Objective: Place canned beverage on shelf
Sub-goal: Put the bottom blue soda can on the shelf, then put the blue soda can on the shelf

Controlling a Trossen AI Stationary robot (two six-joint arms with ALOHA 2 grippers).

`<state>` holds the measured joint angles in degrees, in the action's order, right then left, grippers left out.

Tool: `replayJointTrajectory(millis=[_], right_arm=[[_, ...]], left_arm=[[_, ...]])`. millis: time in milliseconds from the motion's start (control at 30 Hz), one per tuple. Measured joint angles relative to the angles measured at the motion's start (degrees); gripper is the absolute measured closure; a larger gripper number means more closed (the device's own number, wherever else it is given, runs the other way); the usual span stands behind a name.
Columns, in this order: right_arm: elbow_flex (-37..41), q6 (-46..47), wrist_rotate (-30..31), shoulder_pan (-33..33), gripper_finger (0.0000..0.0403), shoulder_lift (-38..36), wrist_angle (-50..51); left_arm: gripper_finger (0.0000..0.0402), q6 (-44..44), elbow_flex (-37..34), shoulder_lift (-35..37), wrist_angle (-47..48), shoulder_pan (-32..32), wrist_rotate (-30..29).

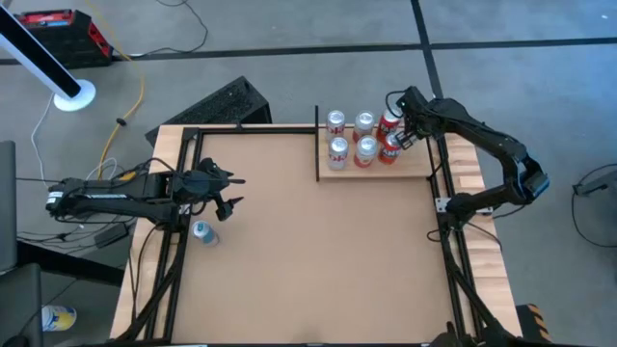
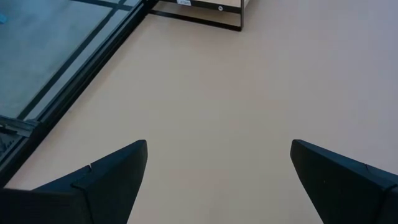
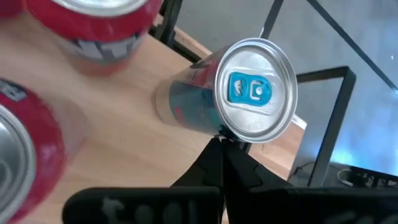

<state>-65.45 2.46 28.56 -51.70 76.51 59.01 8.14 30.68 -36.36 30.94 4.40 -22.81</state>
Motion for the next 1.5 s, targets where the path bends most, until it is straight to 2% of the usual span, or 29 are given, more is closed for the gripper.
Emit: replayJointTrajectory(millis=[667,1100,1333,1500], right_arm=[[0.0,2.1,0.6,-0.7,0.0384,0.5,-4.5],[0.0,2.1,0.9,-0.2,0.0384,0.5,-3.3],[-2.9,4.7,-1.0,4.9,0.0380,0.3,5.8],[-5.7,12.2,-4.7,14.0,0.0380,-1.5,14.8]], left_arm=[[0.0019,0.0,0.0,0.0,0.0,0.0,0.0],[0.0019,0.0,0.0,0.0,0.0,0.0,0.0],[0.0019,0.0,0.0,0.0,0.0,0.0,0.0],[0.0019,-0.2,0.0,0.0,0.0,0.0,2.0]])
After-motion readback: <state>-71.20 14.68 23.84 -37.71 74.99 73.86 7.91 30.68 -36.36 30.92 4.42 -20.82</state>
